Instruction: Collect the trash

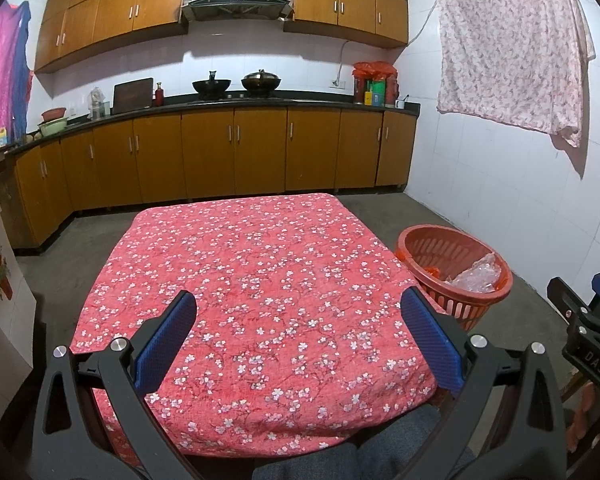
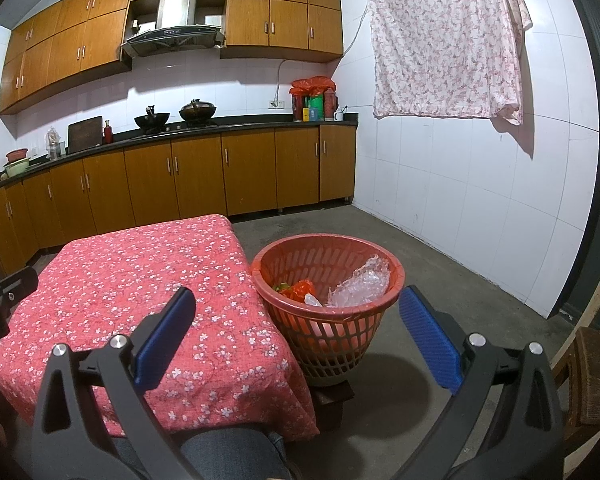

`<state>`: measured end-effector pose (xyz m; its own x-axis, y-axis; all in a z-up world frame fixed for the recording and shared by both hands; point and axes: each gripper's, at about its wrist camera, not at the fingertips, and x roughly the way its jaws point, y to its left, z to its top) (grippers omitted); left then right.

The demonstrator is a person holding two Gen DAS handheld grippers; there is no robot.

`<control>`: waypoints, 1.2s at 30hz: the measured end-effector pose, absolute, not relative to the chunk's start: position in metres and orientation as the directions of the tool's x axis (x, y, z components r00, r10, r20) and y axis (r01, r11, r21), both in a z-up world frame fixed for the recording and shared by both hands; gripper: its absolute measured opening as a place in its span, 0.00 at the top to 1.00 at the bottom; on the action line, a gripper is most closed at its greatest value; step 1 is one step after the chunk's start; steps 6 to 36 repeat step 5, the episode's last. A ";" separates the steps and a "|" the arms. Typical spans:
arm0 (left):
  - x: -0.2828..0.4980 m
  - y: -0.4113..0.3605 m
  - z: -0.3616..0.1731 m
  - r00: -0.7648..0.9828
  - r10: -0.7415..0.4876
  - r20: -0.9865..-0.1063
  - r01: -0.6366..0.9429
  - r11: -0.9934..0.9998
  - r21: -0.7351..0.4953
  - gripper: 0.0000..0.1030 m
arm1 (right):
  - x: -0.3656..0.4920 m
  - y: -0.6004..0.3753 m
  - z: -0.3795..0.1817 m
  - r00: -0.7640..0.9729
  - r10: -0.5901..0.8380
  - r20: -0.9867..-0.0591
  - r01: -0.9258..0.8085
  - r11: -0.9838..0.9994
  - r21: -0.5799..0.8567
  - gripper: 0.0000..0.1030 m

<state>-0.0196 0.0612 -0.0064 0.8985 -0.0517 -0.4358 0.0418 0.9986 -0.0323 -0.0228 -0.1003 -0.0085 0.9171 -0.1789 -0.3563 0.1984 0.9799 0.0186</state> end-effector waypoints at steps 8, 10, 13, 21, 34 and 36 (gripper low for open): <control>-0.020 0.060 -0.007 0.897 -0.053 -0.440 0.042 0.998 -0.036 0.02 | -0.023 -0.100 -0.008 0.917 -0.179 -0.356 0.198 0.980 0.019 0.04; -0.020 0.060 -0.007 0.897 -0.053 -0.440 0.042 0.998 -0.036 0.02 | -0.023 -0.100 -0.008 0.917 -0.179 -0.356 0.198 0.980 0.019 0.04; -0.020 0.060 -0.007 0.897 -0.053 -0.440 0.042 0.998 -0.036 0.02 | -0.023 -0.100 -0.008 0.917 -0.179 -0.356 0.198 0.980 0.019 0.04; -0.020 0.060 -0.007 0.897 -0.053 -0.440 0.042 0.998 -0.036 0.02 | -0.023 -0.100 -0.008 0.917 -0.179 -0.356 0.198 0.980 0.019 0.04; -0.020 0.060 -0.007 0.897 -0.053 -0.440 0.042 0.998 -0.036 0.02 | -0.023 -0.100 -0.008 0.917 -0.179 -0.356 0.198 0.980 0.019 0.04; -0.020 0.060 -0.007 0.897 -0.053 -0.440 0.042 0.998 -0.036 0.02 | -0.023 -0.100 -0.008 0.917 -0.179 -0.356 0.198 0.980 0.019 0.04</control>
